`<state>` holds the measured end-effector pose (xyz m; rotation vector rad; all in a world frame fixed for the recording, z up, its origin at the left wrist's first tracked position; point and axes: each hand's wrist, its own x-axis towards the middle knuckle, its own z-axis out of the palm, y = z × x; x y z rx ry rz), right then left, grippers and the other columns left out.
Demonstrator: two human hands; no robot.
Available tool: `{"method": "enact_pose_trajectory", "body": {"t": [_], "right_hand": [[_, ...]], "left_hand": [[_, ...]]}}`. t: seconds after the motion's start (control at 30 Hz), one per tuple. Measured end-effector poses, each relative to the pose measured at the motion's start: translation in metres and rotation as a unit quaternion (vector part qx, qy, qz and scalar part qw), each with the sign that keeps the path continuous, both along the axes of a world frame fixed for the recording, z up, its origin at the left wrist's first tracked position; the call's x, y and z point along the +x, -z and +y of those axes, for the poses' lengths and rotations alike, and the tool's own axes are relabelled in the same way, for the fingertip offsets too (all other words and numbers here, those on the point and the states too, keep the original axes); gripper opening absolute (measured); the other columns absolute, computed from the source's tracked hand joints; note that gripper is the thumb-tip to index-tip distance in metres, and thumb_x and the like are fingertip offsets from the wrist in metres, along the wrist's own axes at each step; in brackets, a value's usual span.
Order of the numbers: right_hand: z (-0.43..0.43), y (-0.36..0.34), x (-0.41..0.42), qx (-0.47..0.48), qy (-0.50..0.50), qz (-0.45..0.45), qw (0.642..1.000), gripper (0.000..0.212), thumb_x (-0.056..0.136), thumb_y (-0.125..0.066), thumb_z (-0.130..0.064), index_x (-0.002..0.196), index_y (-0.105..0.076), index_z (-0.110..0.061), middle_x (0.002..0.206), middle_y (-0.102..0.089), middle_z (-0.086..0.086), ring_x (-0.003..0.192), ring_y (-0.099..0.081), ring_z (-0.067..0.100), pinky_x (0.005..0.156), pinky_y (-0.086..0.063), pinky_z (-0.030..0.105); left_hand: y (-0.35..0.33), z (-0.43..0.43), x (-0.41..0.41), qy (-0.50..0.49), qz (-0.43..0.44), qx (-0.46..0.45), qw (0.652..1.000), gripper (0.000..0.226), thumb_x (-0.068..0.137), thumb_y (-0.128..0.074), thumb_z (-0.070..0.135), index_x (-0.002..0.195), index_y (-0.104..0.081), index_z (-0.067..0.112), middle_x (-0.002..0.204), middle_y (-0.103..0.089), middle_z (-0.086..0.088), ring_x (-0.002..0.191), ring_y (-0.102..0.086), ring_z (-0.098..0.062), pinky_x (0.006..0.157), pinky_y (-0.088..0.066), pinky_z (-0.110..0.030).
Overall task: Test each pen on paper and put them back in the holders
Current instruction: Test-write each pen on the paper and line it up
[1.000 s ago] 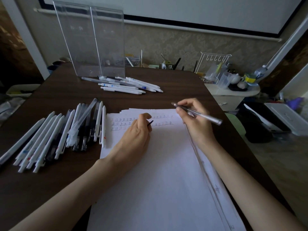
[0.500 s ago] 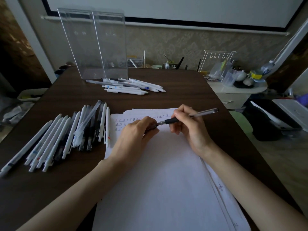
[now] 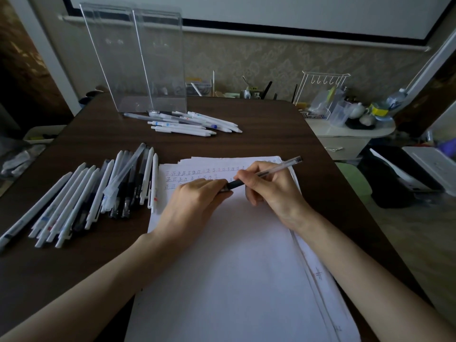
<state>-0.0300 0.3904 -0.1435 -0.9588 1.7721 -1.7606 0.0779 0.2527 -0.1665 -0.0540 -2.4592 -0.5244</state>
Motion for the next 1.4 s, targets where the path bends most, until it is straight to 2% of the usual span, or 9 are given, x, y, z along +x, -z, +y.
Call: {"method": "enact_pose_trajectory", "body": {"t": [0.13, 0.33, 0.5, 0.6, 0.7, 0.83, 0.97, 1.23, 1.4], "right_hand": [[-0.006, -0.003, 0.0, 0.009, 0.024, 0.015, 1.0, 0.032, 0.079, -0.057, -0.041, 0.08, -0.069, -0.011, 0.047, -0.052, -0.001, 0.047, -0.042, 0.016, 0.047, -0.033, 0.022], [-0.023, -0.006, -0.002, 0.086, 0.05, 0.059, 0.993, 0.042, 0.083, -0.043, -0.055, 0.098, -0.062, -0.021, 0.068, -0.062, 0.001, 0.058, -0.051, 0.006, 0.052, -0.04, 0.021], [-0.064, 0.002, -0.029, 0.153, 0.099, 0.174, 0.968, 0.018, 0.095, -0.051, -0.021, 0.089, -0.063, -0.009, 0.072, -0.062, -0.001, 0.055, -0.05, -0.002, 0.053, -0.036, 0.013], [-0.097, 0.008, -0.04, 0.181, 0.114, 0.246, 0.945, 0.015, 0.093, -0.052, -0.015, 0.089, -0.065, -0.007, 0.084, -0.066, 0.004, 0.076, -0.059, 0.013, 0.067, -0.043, 0.023], [-0.126, 0.014, -0.048, 0.182, 0.101, 0.325, 0.922, 0.016, 0.093, -0.052, -0.012, 0.095, -0.065, -0.003, 0.101, -0.061, 0.009, 0.098, -0.056, 0.02, 0.079, -0.038, 0.023], [-0.155, 0.016, -0.056, 0.185, 0.104, 0.388, 0.897, 0.017, 0.094, -0.051, -0.008, 0.104, -0.064, -0.005, 0.11, -0.056, 0.01, 0.11, -0.049, 0.025, 0.089, -0.039, 0.028], [-0.168, 0.021, -0.06, 0.247, 0.099, 0.436, 0.86, 0.02, 0.095, -0.049, -0.012, 0.109, -0.062, -0.007, 0.117, -0.058, 0.008, 0.114, -0.046, 0.025, 0.093, -0.039, 0.034], [-0.16, 0.008, -0.056, 0.311, 0.107, 0.511, 0.794, 0.013, 0.095, -0.051, -0.018, 0.102, -0.061, -0.012, 0.111, -0.06, 0.003, 0.109, -0.049, 0.023, 0.092, -0.035, 0.034], [-0.101, -0.01, -0.041, 0.274, 0.081, 0.511, 0.811, 0.016, 0.094, -0.05, -0.007, 0.11, -0.053, -0.009, 0.103, -0.062, 0.008, 0.081, -0.059, 0.024, 0.063, -0.045, 0.033]], "left_hand": [[0.001, 0.006, -0.001, -0.007, -0.02, 0.019, 1.0, 0.041, 0.089, -0.04, 0.041, 0.09, -0.062, 0.006, 0.066, -0.062, -0.008, 0.054, -0.057, -0.028, 0.045, -0.047, -0.038], [-0.013, -0.012, 0.008, -0.151, -0.005, 0.046, 0.987, 0.028, 0.096, -0.04, 0.03, 0.104, -0.055, 0.008, 0.063, -0.058, -0.003, 0.049, -0.054, -0.023, 0.041, -0.038, -0.031], [-0.032, -0.047, 0.036, -0.293, -0.02, 0.051, 0.955, 0.017, 0.095, -0.048, 0.024, 0.097, -0.056, 0.01, 0.061, -0.057, -0.002, 0.048, -0.053, -0.021, 0.041, -0.043, -0.033], [-0.028, -0.062, 0.052, -0.364, -0.032, -0.026, 0.93, 0.02, 0.091, -0.052, 0.025, 0.08, -0.061, 0.011, 0.061, -0.058, -0.005, 0.054, -0.054, -0.024, 0.051, -0.045, -0.033], [-0.015, -0.068, 0.06, -0.431, -0.097, -0.07, 0.895, 0.024, 0.086, -0.056, 0.03, 0.08, -0.068, 0.011, 0.084, -0.06, -0.012, 0.079, -0.055, -0.031, 0.07, -0.042, -0.041], [-0.003, -0.071, 0.057, -0.434, -0.127, -0.042, 0.891, 0.03, 0.083, -0.057, 0.034, 0.1, -0.067, 0.011, 0.103, -0.057, -0.015, 0.097, -0.054, -0.033, 0.082, -0.041, -0.046], [0.001, -0.07, 0.057, -0.393, -0.148, -0.012, 0.907, 0.048, 0.087, -0.051, 0.041, 0.128, -0.049, 0.016, 0.125, -0.052, -0.014, 0.112, -0.051, -0.032, 0.09, -0.041, -0.045], [0.002, -0.071, 0.058, -0.388, -0.181, -0.005, 0.904, 0.051, 0.091, -0.039, 0.048, 0.135, -0.041, 0.021, 0.133, -0.047, -0.007, 0.123, -0.043, -0.026, 0.099, -0.035, -0.04], [0.0, -0.07, 0.057, -0.369, -0.147, -0.001, 0.918, 0.047, 0.086, -0.057, 0.035, 0.126, -0.051, 0.012, 0.124, -0.054, -0.019, 0.114, -0.051, -0.038, 0.092, -0.041, -0.05]]}}
